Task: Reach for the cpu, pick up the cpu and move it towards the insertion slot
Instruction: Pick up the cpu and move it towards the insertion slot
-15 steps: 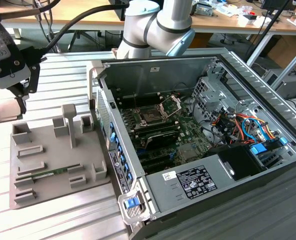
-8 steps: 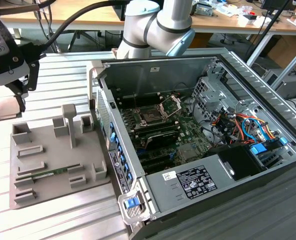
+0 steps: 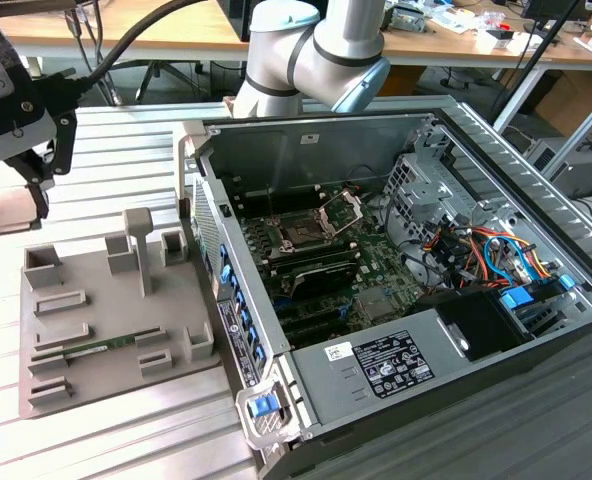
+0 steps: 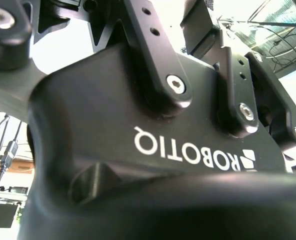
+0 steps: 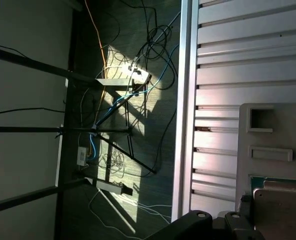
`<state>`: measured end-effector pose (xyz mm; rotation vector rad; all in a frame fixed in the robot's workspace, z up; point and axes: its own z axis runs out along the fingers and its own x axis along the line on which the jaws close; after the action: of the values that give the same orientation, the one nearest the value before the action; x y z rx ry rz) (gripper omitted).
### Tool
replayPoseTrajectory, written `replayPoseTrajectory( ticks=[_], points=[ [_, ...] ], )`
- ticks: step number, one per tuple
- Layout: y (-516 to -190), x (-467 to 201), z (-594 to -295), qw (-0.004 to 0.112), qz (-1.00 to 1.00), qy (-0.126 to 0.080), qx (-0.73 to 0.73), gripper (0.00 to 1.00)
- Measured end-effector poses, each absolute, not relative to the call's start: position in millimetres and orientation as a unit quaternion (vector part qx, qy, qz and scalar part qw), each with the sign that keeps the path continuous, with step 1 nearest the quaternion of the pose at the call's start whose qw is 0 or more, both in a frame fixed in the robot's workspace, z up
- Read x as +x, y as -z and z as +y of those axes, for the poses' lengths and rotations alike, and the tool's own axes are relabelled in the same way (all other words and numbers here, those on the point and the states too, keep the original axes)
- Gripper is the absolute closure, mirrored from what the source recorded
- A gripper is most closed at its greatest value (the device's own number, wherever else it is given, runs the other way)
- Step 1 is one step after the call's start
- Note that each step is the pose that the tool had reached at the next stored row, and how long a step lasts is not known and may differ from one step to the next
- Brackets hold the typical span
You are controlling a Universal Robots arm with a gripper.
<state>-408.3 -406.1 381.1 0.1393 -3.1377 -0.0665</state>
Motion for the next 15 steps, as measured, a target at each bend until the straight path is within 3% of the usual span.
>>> replayPoseTrajectory(
  ticks=[15],
  points=[
    [-396.6, -408.3, -406.1, 0.000, -0.999, 0.021, 0.044, 0.45]
  ],
)
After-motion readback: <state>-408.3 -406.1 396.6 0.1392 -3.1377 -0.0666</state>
